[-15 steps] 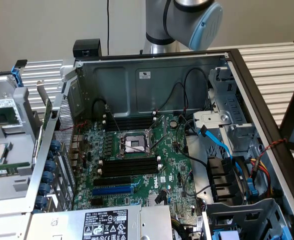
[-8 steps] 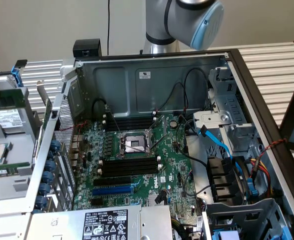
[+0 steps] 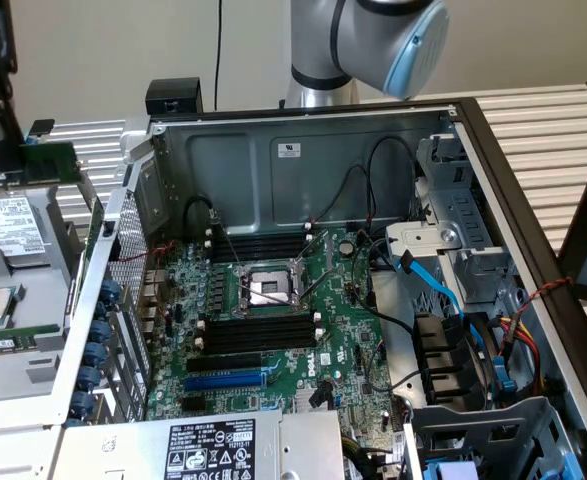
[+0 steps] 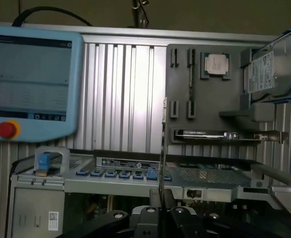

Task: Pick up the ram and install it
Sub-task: 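Pick up the ram and move it above insertion slot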

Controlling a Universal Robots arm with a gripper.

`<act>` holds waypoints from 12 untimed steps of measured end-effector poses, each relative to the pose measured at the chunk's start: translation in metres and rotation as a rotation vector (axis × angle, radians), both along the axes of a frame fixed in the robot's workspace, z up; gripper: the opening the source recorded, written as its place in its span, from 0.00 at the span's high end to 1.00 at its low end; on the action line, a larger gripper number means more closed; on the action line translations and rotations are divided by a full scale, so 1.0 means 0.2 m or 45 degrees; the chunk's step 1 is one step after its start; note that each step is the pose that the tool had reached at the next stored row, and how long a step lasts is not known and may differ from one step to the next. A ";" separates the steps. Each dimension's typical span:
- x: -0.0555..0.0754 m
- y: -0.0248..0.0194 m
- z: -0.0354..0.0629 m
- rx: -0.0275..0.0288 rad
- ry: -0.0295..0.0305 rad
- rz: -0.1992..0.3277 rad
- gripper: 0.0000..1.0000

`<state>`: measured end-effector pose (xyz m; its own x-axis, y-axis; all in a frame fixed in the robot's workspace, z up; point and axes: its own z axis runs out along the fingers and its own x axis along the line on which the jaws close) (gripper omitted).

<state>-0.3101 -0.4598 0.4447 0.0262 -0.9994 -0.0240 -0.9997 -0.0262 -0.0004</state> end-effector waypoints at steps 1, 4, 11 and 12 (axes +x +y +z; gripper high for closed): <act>0.02 0.000 0.003 0.0028 0.0002 0.001 0.86; 0.08 0.000 0.008 0.0093 0.0011 0.004 0.86; 0.24 0.000 0.012 0.0181 0.0026 0.008 0.86; 0.26 0.000 0.012 0.0184 0.0026 0.009 0.86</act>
